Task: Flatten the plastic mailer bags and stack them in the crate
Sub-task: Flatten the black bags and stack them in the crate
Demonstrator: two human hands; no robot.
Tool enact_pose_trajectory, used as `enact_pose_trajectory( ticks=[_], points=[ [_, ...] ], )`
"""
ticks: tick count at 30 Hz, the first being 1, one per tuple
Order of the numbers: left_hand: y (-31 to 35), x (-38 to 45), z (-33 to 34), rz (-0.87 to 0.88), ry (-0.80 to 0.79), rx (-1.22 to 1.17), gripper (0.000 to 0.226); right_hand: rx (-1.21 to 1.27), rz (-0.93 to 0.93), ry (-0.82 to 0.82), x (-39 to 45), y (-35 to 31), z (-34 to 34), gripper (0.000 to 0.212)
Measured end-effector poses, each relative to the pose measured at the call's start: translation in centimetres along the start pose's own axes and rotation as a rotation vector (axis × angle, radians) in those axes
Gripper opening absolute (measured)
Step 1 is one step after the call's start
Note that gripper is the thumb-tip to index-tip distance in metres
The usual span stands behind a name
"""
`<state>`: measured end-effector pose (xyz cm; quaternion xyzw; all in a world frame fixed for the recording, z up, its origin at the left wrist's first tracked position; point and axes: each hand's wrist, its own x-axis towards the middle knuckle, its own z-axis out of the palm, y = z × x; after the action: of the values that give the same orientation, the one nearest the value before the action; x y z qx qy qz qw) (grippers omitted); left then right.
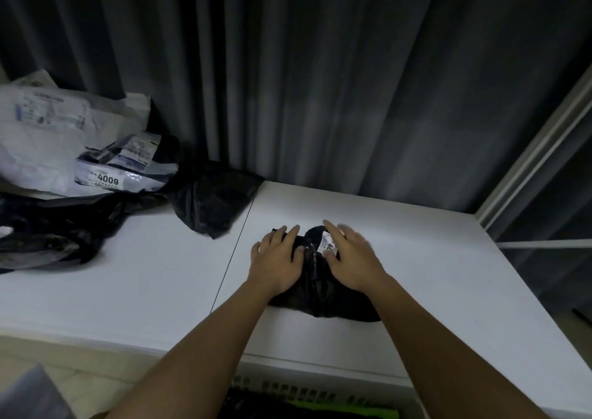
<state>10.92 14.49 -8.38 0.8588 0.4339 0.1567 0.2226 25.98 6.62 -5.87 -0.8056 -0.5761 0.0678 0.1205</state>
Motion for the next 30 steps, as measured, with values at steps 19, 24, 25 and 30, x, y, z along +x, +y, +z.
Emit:
enact_pose_trajectory(
  ticks=[19,24,25,30],
  points=[
    [-0.8,0.5,6.8,0.063,-0.123,0.263,0.054,-0.218,0.048,0.125,-0.6,2.2,8.7,0.062],
    [-0.8,0.6,7.3,0.045,-0.125,0.29,0.054,-0.2,0.088,0.088,-0.3,2.3,9.3,0.063],
    [-0.8,0.6,7.3,0.04,-0.131,0.293,0.054,-0.182,0.089,0.071,-0.3,2.3,9.3,0.066],
    [-0.6,0.9,6.9,0.006,-0.17,0.276,0.054,-0.143,0.108,0.056,-0.4,2.5,9.2,0.082]
  ],
)
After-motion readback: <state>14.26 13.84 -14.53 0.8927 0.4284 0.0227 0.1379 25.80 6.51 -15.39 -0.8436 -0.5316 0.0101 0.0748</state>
